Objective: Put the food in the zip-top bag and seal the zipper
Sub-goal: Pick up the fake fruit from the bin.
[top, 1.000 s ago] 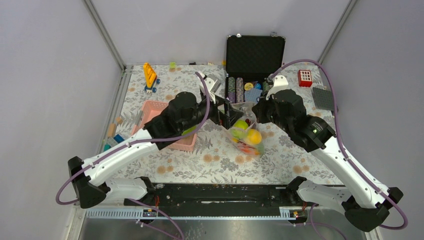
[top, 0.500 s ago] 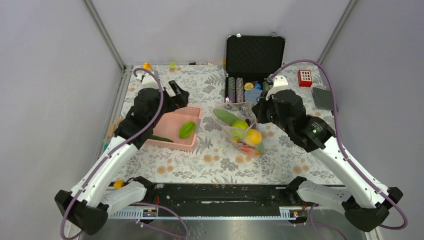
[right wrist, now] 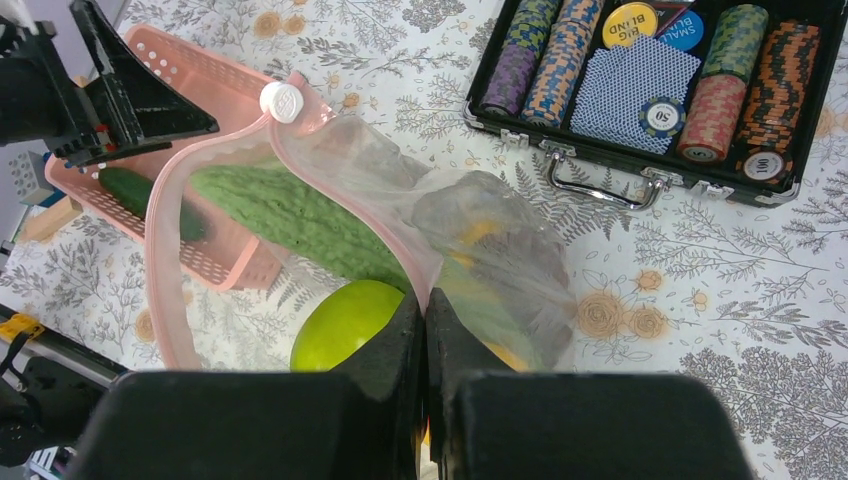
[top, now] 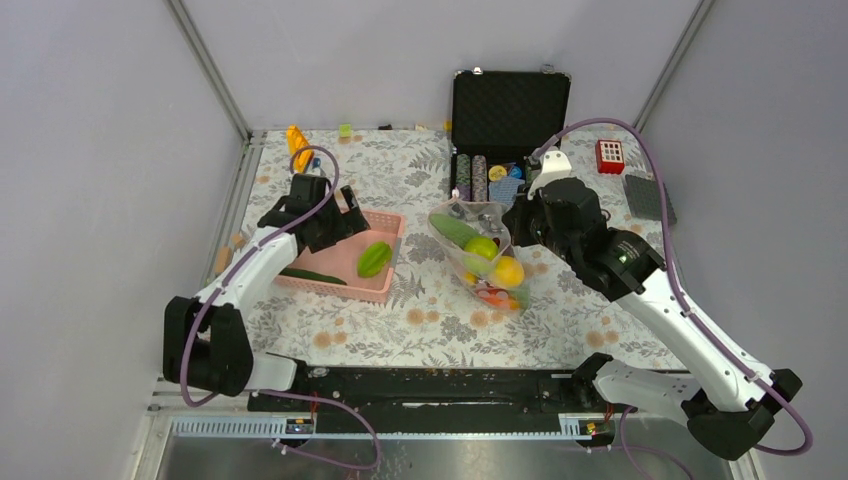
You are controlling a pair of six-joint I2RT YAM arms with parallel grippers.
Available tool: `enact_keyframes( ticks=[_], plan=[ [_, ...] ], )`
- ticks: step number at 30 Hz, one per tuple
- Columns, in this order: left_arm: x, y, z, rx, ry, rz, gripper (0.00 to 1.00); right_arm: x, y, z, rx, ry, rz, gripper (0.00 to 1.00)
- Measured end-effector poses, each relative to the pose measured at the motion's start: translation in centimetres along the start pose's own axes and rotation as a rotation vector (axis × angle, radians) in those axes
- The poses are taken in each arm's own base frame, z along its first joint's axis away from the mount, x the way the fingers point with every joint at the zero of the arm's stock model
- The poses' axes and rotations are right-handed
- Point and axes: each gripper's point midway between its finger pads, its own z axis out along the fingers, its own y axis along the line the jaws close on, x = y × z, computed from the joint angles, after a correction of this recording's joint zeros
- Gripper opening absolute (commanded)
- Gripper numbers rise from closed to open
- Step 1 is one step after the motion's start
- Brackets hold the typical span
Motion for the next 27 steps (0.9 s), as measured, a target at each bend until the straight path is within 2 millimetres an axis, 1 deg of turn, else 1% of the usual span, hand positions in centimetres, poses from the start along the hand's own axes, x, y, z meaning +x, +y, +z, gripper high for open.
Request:
enact_keyframes(
  ticks=[2, 5, 8, 14, 17, 20, 23, 27],
  plan=[
    [0.6, 0.1, 0.6, 0.016, 0.036, 0.018, 0.99, 0.0, 0.0, 0.0, 0.003, 0.000, 0.000, 0.01],
    [1.9, -0.5, 1.2, 0.093, 0.096, 0.111, 0.99, 0.1, -0.1, 0.2, 0.005, 0.004, -0.001, 0.01],
    [2.1, -0.8, 1.4, 0.138, 0.104, 0.215, 0.99, 0.3, -0.1, 0.5, 0.008, 0.014, -0.002, 0.01],
    [2.4, -1.2, 1.4, 0.192, 0.112, 0.303, 0.99, 0.5, -0.2, 0.7, 0.013, 0.023, -0.004, 0.01],
    [3.1, -0.8, 2.0, 0.186, 0.139, 0.310, 0.99, 0.6, -0.2, 0.8, 0.015, 0.028, -0.005, 0.01],
    [4.6, 0.6, 3.0, 0.140, 0.198, 0.299, 0.99, 0.6, -0.2, 0.9, 0.017, 0.031, -0.005, 0.01],
    [6.0, 1.6, 3.5, 0.108, 0.250, 0.296, 0.99, 0.7, -0.2, 1.0, 0.017, 0.033, -0.005, 0.01],
    [7.3, 1.5, 4.0, 0.094, 0.286, 0.321, 0.97, 0.7, -0.2, 1.1, 0.017, 0.036, -0.005, 0.01]
  ],
)
